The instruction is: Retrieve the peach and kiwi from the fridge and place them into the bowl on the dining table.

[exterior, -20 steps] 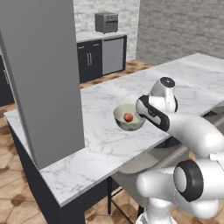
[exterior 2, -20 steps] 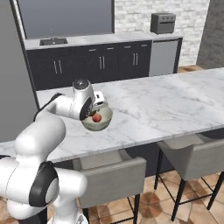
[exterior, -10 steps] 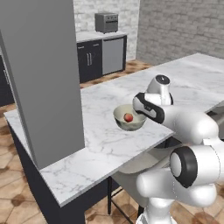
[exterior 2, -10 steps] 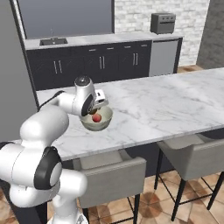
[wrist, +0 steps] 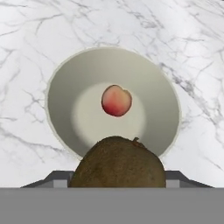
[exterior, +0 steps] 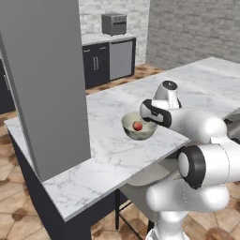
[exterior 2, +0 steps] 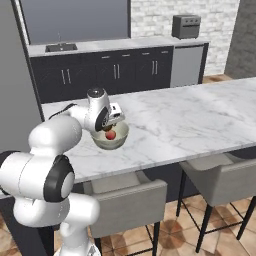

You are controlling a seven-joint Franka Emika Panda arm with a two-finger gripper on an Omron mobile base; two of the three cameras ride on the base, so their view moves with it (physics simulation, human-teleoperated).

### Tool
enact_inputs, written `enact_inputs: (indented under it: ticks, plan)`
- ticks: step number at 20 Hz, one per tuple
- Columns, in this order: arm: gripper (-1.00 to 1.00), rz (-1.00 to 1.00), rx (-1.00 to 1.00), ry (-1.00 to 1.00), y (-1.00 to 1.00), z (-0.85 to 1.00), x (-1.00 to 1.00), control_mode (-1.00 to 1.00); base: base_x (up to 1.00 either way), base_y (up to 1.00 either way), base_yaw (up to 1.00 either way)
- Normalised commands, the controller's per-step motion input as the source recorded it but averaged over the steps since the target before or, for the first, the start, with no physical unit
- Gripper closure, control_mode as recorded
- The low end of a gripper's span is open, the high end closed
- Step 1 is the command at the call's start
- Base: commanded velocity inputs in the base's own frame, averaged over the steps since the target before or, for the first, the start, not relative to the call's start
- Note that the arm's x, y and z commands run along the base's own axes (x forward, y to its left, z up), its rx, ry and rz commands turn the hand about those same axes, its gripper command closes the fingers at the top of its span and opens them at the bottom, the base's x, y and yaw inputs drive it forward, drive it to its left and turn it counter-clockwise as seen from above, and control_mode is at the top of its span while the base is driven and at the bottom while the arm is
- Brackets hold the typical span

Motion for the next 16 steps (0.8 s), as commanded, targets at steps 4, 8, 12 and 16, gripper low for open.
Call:
enact_inputs:
  ticks: [4, 8, 12, 16]
  plan:
    - [1.00, 0.00, -0.03, 0.02, 0.06, -0.24, 0.12, -1.00, 0.00, 0.00, 0.00]
    - [1.00, 0.00, -0.03, 0.01, 0.09, -0.17, 0.14, -1.00, 0.00, 0.00, 0.00]
    - [1.00, 0.00, -0.02, 0.00, 0.06, -0.06, 0.09, -1.00, 0.00, 0.00, 0.00]
    - [1.00, 0.00, 0.00, 0.00, 0.01, 0.00, 0.09, -1.00, 0.00, 0.00, 0.00]
